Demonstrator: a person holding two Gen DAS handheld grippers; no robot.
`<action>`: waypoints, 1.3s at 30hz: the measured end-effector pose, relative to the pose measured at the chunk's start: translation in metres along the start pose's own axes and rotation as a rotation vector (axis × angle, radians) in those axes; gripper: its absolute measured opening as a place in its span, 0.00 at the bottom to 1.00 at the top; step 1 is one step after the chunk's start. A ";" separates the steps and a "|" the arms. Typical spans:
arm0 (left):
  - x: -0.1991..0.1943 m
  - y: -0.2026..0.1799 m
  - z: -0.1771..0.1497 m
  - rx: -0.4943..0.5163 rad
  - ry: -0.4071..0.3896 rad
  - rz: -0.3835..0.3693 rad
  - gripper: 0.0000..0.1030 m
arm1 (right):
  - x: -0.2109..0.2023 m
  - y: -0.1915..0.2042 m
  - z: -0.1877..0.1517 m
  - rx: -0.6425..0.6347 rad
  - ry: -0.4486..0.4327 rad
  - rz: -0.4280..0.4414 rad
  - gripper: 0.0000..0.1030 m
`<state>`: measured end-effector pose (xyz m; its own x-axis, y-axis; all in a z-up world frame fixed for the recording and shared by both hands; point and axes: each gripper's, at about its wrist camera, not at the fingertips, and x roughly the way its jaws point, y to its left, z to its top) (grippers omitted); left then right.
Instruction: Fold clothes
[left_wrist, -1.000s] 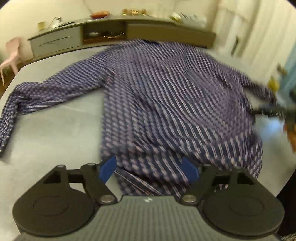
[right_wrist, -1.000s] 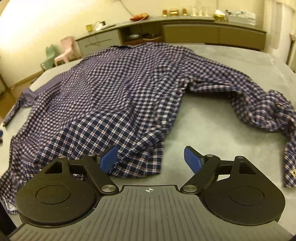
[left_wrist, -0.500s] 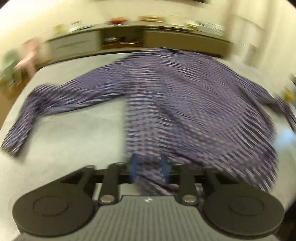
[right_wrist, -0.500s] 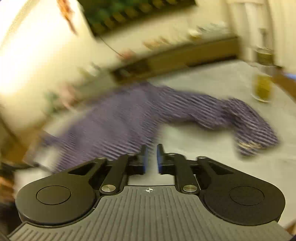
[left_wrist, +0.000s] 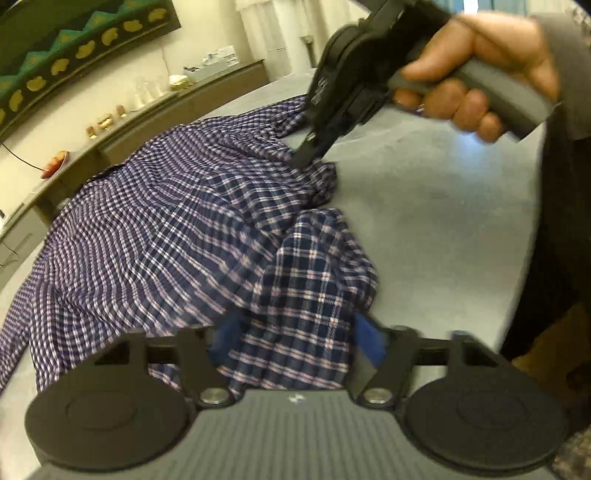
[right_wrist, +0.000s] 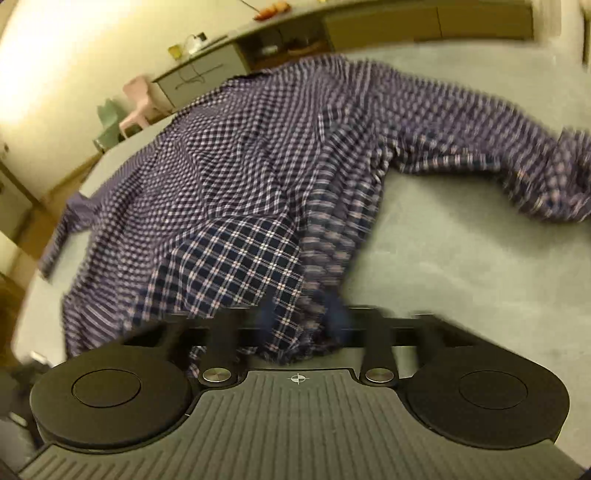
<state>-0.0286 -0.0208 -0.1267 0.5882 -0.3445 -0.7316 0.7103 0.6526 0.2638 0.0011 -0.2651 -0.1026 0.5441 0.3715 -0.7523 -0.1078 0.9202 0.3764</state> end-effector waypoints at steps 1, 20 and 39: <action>0.005 0.004 0.002 -0.001 0.008 0.020 0.03 | 0.001 -0.005 0.001 0.014 -0.003 0.006 0.00; -0.013 0.233 -0.045 -0.866 -0.086 -0.134 0.03 | -0.043 0.059 -0.054 -0.325 -0.203 -0.016 0.58; -0.122 0.130 -0.007 -0.359 -0.344 -0.023 0.16 | -0.127 0.123 -0.056 -0.343 -0.346 0.110 0.00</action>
